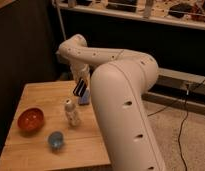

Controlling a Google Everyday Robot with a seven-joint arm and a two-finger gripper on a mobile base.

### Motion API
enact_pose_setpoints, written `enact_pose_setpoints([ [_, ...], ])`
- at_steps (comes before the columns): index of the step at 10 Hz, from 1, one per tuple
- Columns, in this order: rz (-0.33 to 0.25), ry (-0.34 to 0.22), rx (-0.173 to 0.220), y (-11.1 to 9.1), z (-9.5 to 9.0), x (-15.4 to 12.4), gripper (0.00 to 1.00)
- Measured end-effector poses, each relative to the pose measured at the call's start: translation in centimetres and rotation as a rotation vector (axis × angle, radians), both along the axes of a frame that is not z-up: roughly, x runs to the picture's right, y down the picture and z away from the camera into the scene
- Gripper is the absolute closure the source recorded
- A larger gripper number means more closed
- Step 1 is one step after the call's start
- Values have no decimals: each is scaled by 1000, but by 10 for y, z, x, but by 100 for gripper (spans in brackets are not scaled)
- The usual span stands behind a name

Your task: Place the eraser on the white sponge

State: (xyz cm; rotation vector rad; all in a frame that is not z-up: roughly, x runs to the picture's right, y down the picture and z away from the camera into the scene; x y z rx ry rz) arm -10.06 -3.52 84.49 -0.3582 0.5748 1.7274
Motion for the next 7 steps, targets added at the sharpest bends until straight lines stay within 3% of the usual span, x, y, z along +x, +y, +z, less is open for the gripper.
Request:
enact_pose_setpoints([
  [3, -45, -23, 29, 22, 13, 3, 100],
  [7, -62, -37, 78, 27, 33, 6, 100],
])
